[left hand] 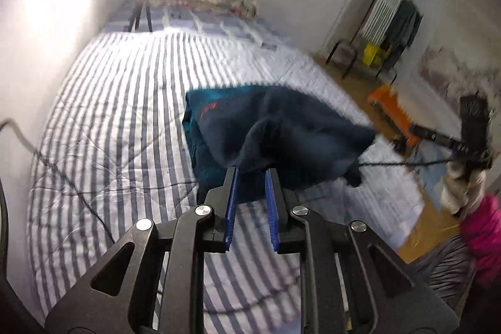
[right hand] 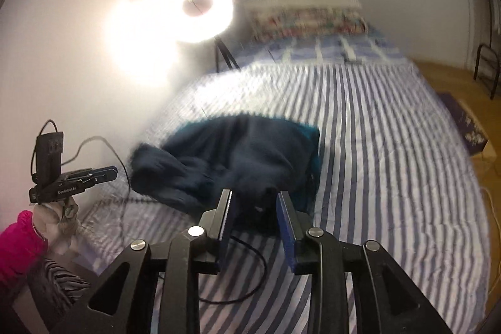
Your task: Fold large clothes
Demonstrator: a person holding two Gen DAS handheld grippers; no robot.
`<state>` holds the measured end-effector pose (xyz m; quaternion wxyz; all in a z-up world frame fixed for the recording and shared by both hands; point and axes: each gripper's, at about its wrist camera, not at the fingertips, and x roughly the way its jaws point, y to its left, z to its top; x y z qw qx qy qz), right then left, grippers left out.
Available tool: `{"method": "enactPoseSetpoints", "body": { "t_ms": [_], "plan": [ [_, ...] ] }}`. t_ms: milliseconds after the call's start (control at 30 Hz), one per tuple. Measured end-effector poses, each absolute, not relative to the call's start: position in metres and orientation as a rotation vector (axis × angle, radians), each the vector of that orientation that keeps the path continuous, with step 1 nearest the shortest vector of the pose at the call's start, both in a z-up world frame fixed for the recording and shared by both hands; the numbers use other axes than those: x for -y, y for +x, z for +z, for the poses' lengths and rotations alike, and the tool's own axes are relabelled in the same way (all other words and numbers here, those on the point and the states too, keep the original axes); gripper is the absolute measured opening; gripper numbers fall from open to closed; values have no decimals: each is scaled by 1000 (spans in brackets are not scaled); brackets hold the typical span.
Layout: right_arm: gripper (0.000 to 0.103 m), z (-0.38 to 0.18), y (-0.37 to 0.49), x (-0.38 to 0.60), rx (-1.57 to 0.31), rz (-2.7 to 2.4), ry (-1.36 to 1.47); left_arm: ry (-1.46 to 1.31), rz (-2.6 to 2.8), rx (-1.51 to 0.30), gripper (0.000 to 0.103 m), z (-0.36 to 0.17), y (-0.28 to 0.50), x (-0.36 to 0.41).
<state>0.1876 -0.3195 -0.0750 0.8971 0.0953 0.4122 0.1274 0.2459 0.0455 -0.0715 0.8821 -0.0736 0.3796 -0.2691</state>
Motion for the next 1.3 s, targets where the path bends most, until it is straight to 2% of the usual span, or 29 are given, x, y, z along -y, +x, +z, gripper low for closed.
{"method": "enactPoseSetpoints", "body": {
  "t_ms": [67, 133, 367, 433, 500, 567, 600, 633, 667, 700, 833, 1067, 1300],
  "plan": [
    [30, -53, 171, 319, -809, 271, 206, -187, -566, -749, 17, -43, 225, -54],
    [32, -29, 153, 320, -758, 282, 220, -218, -574, -727, 31, -17, 213, -61],
    [37, 58, 102, 315, -622, 347, 211, -267, -605, -637, 37, 81, 158, -73],
    [43, 80, 89, 315, -593, 356, 205, -267, -605, -616, 38, 106, 146, -74],
    [43, 98, 79, 316, -572, 367, 209, -276, -617, -604, 39, 127, 135, -77],
    [47, 109, 75, 319, -558, 373, 214, -292, -633, -594, 43, 150, 127, -80],
    [53, 115, 72, 320, -551, 378, 219, -296, -634, -594, 53, 157, 126, -81],
    [62, 122, 71, 321, -543, 382, 216, -308, -634, -599, 58, 162, 129, -83],
    [66, 125, 69, 321, -536, 378, 210, -323, -634, -607, 64, 163, 132, -85],
    [70, 126, 69, 322, -532, 371, 208, -327, -632, -611, 64, 162, 135, -85],
    [75, 99, 86, 331, -594, 367, 291, -380, -602, -692, 69, 119, 170, -86],
    [76, -21, 156, 352, -826, 299, 523, -634, -536, -962, 69, -27, 261, -78],
    [78, -116, 204, 372, -976, 243, 746, -830, -493, -1133, 69, -135, 318, -59]
  ]
}}
